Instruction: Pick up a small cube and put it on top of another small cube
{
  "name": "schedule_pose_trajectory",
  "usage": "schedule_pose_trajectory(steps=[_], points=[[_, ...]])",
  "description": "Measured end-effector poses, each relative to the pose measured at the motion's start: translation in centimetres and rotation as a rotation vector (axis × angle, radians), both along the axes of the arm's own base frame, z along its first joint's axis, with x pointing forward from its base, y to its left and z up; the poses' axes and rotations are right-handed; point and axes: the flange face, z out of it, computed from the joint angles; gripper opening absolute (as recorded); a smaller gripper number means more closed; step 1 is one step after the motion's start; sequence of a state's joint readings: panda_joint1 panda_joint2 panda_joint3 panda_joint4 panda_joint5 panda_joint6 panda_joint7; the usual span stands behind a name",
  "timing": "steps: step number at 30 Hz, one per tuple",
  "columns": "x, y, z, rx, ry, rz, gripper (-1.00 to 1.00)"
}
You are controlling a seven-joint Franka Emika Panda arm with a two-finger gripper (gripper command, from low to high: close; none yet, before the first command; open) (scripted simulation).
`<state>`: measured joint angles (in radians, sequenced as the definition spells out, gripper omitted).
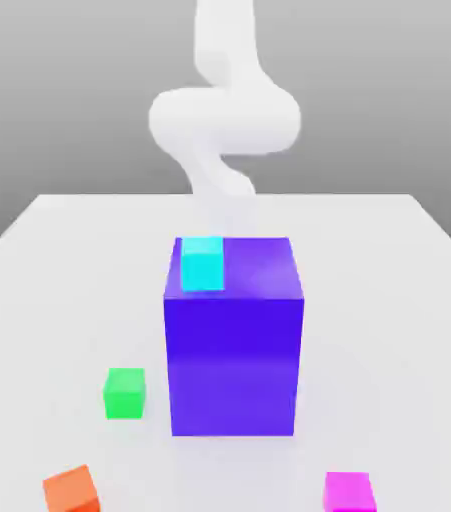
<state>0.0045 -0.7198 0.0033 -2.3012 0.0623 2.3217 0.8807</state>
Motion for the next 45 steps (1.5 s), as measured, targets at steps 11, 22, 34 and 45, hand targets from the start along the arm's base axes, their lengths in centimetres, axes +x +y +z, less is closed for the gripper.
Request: schedule_pose_trajectory(steps=[11,22,34,45], points=[[10.2,4.3,-14.4,0.388,0.322,-0.324,0.00],[14.2,10.2,-31.0,0.540,0.594,-0.783,0.00],[12.6,13.4,-48.4,0.511,0.645,-1.372,0.00],[11.4,13.0,-55.8,0.408,0.702,-1.468,-1.00]])
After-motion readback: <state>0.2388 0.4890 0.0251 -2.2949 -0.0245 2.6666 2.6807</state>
